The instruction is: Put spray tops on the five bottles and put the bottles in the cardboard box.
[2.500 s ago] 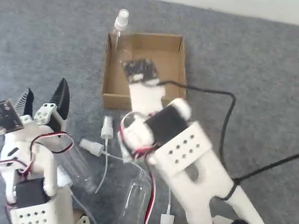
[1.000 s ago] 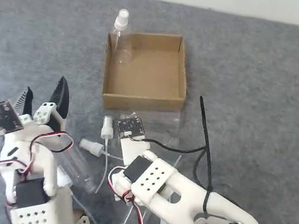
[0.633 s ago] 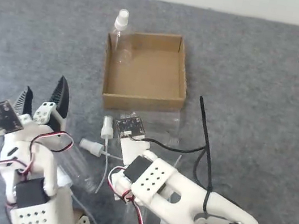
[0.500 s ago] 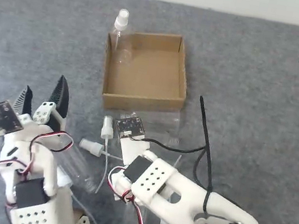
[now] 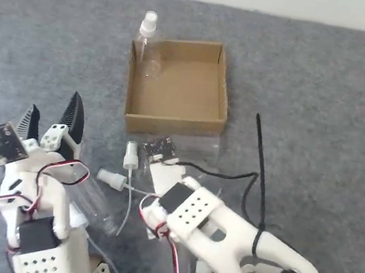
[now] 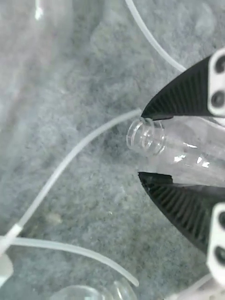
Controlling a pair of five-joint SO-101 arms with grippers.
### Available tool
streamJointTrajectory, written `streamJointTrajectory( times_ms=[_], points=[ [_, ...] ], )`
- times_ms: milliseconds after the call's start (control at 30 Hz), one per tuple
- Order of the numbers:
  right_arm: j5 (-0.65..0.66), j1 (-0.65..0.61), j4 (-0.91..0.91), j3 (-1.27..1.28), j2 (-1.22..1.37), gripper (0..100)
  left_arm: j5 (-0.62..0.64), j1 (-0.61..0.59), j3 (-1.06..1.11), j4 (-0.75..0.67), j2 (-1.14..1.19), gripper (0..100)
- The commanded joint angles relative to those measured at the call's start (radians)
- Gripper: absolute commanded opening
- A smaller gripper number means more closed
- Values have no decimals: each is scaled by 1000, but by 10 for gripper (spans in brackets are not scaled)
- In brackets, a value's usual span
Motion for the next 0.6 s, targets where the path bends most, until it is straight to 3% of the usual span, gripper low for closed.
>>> streamJointTrajectory(
  times_ms=[0, 367, 567],
  points=[
    [86, 59, -18, -64, -64, 86, 0, -8, -8, -32, -12, 272],
    [186, 93, -18, -107, -64, 86, 0, -6, -8, -32, -12, 272],
    [308, 150, -15, -190, -64, 86, 0, -6, -8, -32, -12, 272]
  ],
)
